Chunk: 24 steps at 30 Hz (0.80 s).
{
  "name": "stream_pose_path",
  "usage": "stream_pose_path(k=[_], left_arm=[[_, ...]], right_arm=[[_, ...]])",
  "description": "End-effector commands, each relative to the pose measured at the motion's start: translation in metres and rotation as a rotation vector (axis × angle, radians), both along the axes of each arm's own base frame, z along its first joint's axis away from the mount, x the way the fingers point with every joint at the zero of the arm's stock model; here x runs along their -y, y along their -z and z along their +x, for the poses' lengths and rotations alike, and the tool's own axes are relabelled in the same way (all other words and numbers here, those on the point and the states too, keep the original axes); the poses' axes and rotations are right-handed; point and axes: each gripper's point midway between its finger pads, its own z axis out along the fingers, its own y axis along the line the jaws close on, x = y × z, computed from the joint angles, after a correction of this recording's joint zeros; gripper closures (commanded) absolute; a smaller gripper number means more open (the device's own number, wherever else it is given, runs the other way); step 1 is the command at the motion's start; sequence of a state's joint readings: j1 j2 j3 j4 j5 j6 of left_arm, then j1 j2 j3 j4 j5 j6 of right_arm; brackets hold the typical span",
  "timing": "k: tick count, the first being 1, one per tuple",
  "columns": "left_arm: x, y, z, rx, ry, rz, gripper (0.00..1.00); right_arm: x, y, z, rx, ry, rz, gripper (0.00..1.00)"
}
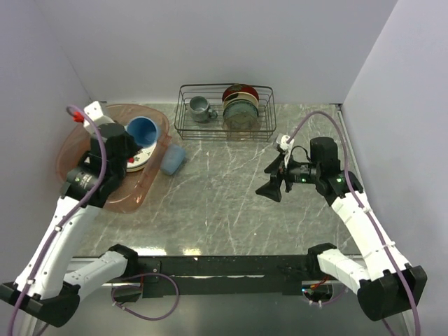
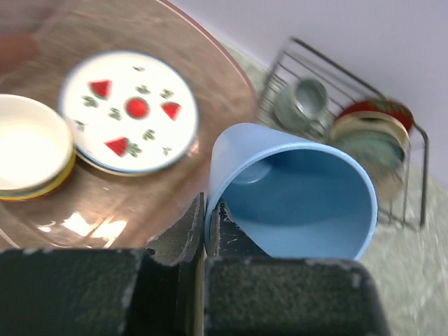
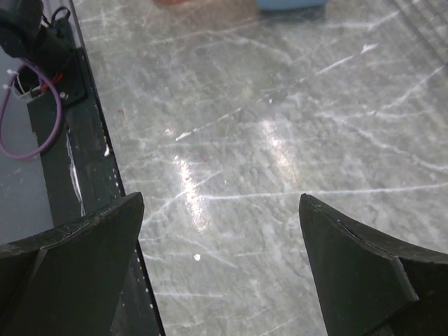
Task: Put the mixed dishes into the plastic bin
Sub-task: Place the cup in the plastic bin.
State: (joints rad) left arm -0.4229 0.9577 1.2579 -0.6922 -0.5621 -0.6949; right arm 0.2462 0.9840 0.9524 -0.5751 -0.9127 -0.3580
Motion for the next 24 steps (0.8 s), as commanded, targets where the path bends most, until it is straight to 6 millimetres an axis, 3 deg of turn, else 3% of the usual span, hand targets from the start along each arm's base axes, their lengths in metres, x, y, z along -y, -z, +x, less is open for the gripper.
stream_pose_path(k=[1,2,4,5,8,16,20,24], left_arm=[[-0.029,-0.019,0.002,0.013,-0.066,0.009,0.99],[-0.043,-0.016,0.004,0.002,-0.111,0.007,0.99],[-0.051,-0.007,0.006,-0.028,-0.121,-0.014,0.99],[-0.064,0.002,0.008,-0.053,-0.164,-0.024,0.99],[-0.076,0.029,0.01,-0.125,-0.183,-0.086,0.99],[-0.08,0.082,0.003,-0.275,-0.238,-0.236,0.99],[-0.09,0.109,-0.018,-0.391,-0.359,-0.252,0.93],[-0.093,0.119,-0.029,-0.399,-0.392,-0.255,0.9]], right_arm=[[0.002,0.001,0.007,0.072,-0.02,0.059,0.0],[0.004,0.008,0.006,0.054,-0.019,0.057,0.0],[0.01,0.015,0.009,0.045,-0.007,0.047,0.0],[0.011,0.017,0.009,0.032,0.0,0.043,0.0],[0.015,0.017,0.012,0.024,0.015,0.042,0.0],[0.019,0.017,0.016,0.045,0.053,0.027,0.0],[0.02,0.018,0.016,0.046,0.059,0.022,0.0],[0.02,0.017,0.016,0.049,0.06,0.021,0.0]])
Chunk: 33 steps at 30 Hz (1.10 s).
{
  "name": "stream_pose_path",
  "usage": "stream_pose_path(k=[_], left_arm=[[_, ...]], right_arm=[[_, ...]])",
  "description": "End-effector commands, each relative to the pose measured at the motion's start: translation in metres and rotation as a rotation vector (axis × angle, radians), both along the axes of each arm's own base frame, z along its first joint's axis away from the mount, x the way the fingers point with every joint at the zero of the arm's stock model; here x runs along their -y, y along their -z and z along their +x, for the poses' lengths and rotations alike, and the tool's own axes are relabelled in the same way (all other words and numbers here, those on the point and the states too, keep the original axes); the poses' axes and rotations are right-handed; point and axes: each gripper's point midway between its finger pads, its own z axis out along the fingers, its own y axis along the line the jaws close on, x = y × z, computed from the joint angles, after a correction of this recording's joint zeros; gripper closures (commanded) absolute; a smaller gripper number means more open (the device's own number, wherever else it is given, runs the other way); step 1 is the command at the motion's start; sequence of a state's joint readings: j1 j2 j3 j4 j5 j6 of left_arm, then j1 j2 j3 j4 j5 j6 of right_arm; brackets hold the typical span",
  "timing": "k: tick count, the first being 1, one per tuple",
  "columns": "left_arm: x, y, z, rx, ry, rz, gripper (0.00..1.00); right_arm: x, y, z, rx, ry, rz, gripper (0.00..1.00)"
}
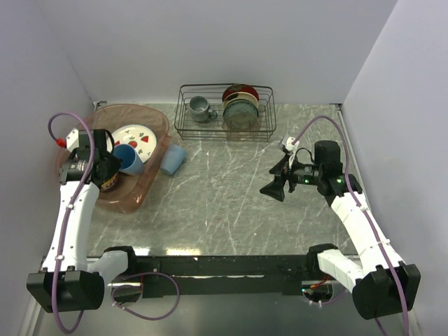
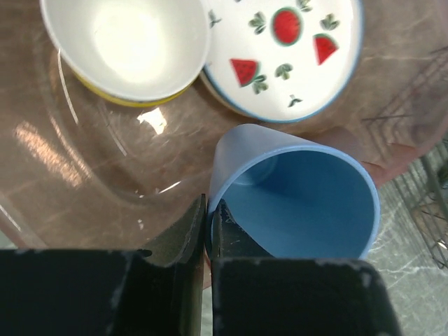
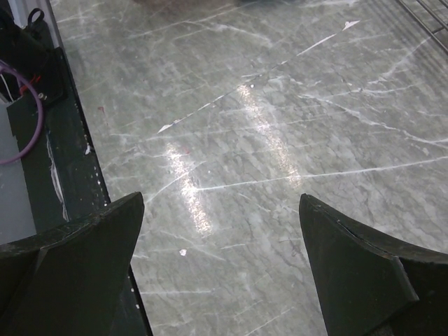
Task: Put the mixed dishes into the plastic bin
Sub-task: Place the cup in the plastic bin.
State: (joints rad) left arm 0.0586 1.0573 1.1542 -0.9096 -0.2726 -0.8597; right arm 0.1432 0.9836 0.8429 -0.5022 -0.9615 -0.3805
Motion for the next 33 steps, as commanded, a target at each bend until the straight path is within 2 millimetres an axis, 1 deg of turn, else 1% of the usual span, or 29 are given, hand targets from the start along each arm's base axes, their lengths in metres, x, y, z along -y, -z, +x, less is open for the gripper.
stream_pose_path(k=[1,3,8,9,12,13,15,16,21,23,28,33], left_arm=[[-0.005,0.011,-0.016,-0.014,-0.08,-0.021,0.9],[-0.006,0.012,-0.018,-0.003,-0.088,-0.02,0.9],[-0.012,0.034,-0.021,-0.063,-0.105,-0.021,0.91],[-0.014,0.038,-0.018,-0.068,-0.104,-0.024,0.91],[-0.022,0.055,-0.018,-0.104,-0.125,-0.037,0.89],[-0.024,0.058,-0.017,-0.111,-0.125,-0.038,0.89],[-0.026,0.065,-0.015,-0.134,-0.127,-0.047,0.86],[-0.027,0.066,-0.014,-0.139,-0.126,-0.046,0.84],[-0.033,0.071,-0.01,-0.165,-0.132,-0.042,0.69],[-0.034,0.074,-0.009,-0.174,-0.128,-0.045,0.6],[-0.035,0.074,-0.009,-0.182,-0.126,-0.051,0.57],[-0.035,0.062,-0.013,-0.157,-0.122,-0.044,0.52]], right_arm=[[0.001,-0.011,0.004,0.069,0.004,0.005,0.0],[0.001,-0.011,0.004,0.069,0.004,0.005,0.0],[0.001,-0.012,0.004,0.072,0.004,0.006,0.0],[0.001,-0.012,0.004,0.074,0.005,0.005,0.0],[0.002,-0.012,0.004,0.079,0.007,0.004,0.0],[0.002,-0.012,0.003,0.079,0.007,0.004,0.0],[0.002,-0.012,0.003,0.079,0.007,0.004,0.0],[0.002,-0.012,0.004,0.082,0.01,0.003,0.0],[0.002,-0.012,0.004,0.082,0.01,0.003,0.0],[0.003,-0.013,0.004,0.085,0.012,0.001,0.0],[0.003,-0.012,0.005,0.085,0.016,-0.001,0.0],[0.003,-0.012,0.005,0.085,0.016,-0.001,0.0]])
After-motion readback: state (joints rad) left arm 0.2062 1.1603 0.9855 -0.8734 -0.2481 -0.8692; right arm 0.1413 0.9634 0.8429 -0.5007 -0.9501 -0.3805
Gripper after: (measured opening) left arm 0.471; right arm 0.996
